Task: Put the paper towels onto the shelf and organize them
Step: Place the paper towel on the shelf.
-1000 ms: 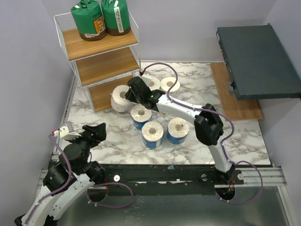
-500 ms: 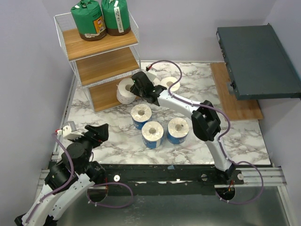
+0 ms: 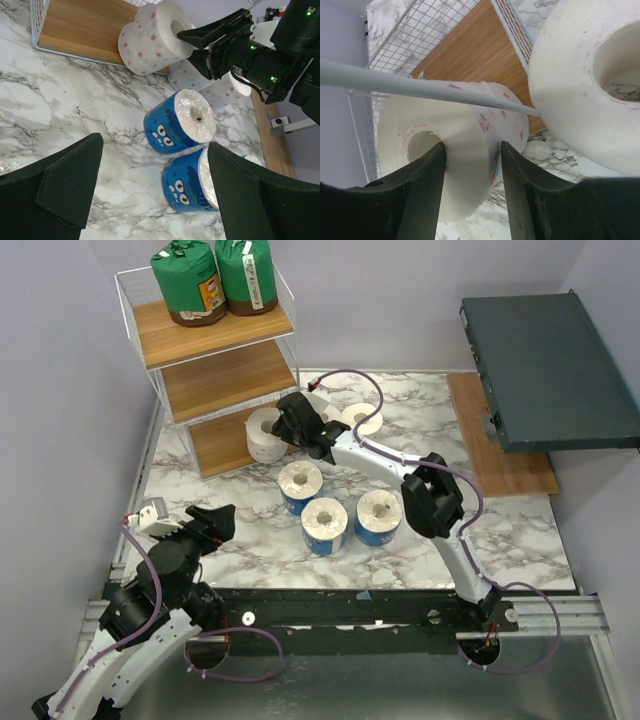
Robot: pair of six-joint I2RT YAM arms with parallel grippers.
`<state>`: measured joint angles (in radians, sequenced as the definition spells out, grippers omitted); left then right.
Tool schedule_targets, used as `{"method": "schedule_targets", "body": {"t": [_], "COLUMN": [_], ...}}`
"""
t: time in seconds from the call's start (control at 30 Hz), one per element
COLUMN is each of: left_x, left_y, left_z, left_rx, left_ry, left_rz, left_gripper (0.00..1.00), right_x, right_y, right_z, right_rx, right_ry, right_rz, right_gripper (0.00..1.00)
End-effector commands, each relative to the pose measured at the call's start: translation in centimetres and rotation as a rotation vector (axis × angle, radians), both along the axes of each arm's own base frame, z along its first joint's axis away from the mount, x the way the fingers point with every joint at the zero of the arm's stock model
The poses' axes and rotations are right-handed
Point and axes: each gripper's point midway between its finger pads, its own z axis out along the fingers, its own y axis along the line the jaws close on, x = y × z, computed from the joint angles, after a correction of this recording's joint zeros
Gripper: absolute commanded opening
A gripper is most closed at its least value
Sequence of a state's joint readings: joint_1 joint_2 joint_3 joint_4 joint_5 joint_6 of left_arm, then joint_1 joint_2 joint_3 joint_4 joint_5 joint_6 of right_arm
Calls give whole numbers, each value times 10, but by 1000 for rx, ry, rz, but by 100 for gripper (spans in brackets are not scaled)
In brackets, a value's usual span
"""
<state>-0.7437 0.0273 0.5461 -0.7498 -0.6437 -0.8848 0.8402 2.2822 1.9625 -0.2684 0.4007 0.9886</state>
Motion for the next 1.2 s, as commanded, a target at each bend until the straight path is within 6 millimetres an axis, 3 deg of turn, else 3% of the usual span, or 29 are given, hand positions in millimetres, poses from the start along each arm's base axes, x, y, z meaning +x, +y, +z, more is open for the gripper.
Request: {"method": "schedule_targets", "body": {"t": [0.0,0.2,0.43,0.6,0.77,0.93,1.17], "left_x": [0,0,1,6,17,35,75], "left_y": [-5,-5,-10,-17,-36,-57,-61], "left_z": [-4,-5,-2,0,-3,-6,-13], "left_rx": [-1,-1,12,30,66,123,198], "left_ry": [14,14,19,18,38,57,44], "left_rz": [-21,-21,-38,-58,-111,-143,-48], "left_gripper": [88,88,89,90,91,95,99], "right_x": [4,0,-20,-51,-95,-137,-165], "right_y": [8,5,-6,-35,-74,-98,-145], "right_z": [3,11,43,71,90,114,101], "right_rx": [32,30,45,75,85,73,45], "right_ry": [5,3,-19,-45,-90,-200,-302], "right_rz": [3,21,78,100,164,322,309], "right_gripper": [53,63,75,83,84,84,81]}}
